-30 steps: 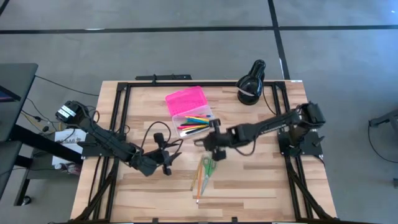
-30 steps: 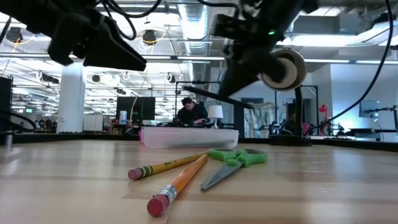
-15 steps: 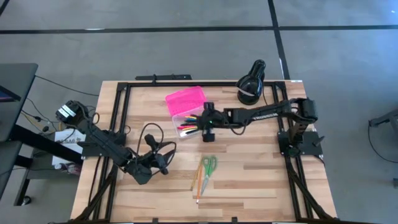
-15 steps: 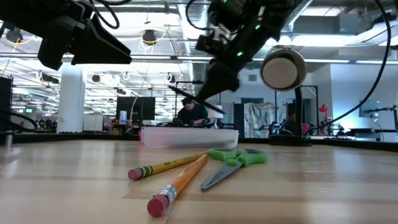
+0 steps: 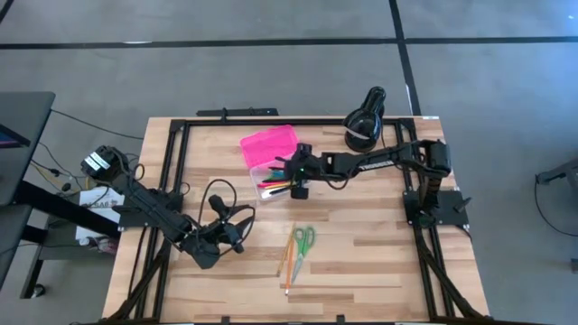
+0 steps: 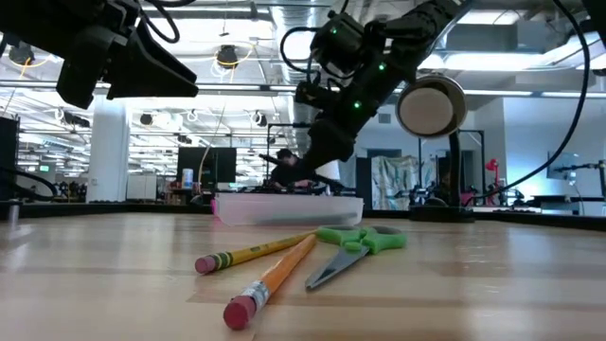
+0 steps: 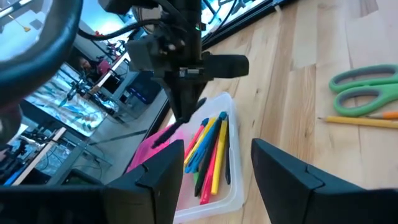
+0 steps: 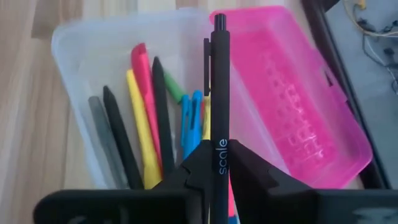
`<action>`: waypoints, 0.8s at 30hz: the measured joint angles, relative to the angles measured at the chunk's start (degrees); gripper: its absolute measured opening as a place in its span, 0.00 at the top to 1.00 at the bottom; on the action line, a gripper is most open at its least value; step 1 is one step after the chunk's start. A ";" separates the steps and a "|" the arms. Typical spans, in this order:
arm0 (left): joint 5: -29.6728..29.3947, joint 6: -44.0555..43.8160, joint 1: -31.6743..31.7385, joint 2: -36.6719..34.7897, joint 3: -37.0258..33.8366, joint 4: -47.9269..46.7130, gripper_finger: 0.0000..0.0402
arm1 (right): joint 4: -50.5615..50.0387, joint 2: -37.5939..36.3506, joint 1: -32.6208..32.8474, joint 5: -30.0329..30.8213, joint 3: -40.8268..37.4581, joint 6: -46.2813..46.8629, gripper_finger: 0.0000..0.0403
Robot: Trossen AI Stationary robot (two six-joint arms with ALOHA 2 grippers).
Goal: Pick & place school supplies into a supply box
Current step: Put the black pen into the pink supply box, then put the yellow pencil into the pink supply box
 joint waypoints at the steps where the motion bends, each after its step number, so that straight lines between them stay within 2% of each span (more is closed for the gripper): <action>1: 0.02 -0.05 0.00 0.00 0.00 -0.03 0.54 | 0.15 0.16 0.00 0.00 0.00 0.00 0.88; 14: 0.85 -0.76 0.02 0.00 0.00 0.00 0.54 | 0.41 -0.51 0.45 0.07 -0.04 1.32 0.72; 19: 3.13 -0.75 0.02 0.00 0.00 0.03 0.54 | -1.94 -3.81 3.52 0.19 -0.04 1.07 0.69; 24: 6.93 -0.78 0.04 0.00 0.00 1.12 0.54 | -9.10 -8.14 8.70 0.19 -0.11 1.96 0.70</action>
